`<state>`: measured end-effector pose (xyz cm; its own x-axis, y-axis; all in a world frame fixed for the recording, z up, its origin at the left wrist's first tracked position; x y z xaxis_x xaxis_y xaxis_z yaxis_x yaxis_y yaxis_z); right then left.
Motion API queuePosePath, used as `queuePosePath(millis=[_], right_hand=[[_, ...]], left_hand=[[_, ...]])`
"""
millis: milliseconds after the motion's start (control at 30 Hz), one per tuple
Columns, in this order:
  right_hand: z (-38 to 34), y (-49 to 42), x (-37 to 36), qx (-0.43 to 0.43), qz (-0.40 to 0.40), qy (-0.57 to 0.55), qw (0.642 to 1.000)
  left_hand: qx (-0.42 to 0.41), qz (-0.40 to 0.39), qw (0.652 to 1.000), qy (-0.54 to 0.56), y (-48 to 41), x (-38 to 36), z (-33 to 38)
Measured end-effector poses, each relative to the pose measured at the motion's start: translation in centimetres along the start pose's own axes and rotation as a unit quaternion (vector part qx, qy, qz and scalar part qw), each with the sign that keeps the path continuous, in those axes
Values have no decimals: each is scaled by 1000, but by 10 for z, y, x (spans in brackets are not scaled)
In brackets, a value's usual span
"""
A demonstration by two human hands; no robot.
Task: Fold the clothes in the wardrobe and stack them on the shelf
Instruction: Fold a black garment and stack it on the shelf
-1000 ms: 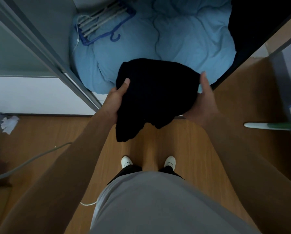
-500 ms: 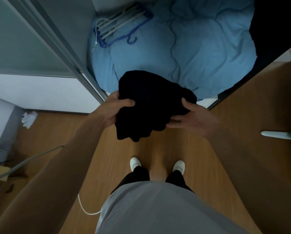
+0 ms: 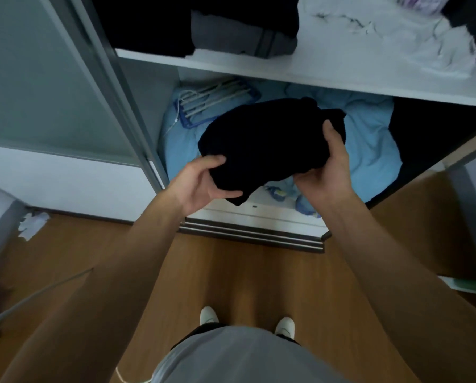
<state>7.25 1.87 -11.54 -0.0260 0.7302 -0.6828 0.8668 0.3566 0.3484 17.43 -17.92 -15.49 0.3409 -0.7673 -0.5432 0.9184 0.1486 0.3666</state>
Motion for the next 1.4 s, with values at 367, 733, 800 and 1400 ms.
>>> queuePosePath(millis=[367, 733, 800, 1400], right_hand=[[-28, -7, -94, 93, -102, 66, 988], [-63, -51, -147, 158, -100, 83, 979], [-82, -69, -171, 181, -119, 68, 974], [-147, -318, -173, 88, -6, 335, 938]], left_hand=[[-100, 50, 991, 72, -23, -26, 112], [-328, 78, 941, -27, -61, -52, 205], [-354, 77, 931, -40, -73, -70, 235], [-304, 316, 880, -184, -262, -43, 340]])
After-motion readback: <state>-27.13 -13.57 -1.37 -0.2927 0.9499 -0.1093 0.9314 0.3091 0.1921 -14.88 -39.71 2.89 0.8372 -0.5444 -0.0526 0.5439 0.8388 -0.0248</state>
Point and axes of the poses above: each hand's wrist, its own y-axis away from the middle knuckle, its own x-axis out of the back of the hand, z = x × y, the point moved 4 cm from there along -y, towards the middle knuckle, and after that the axes turned 9 degrees about z, right-handed, at the moved point
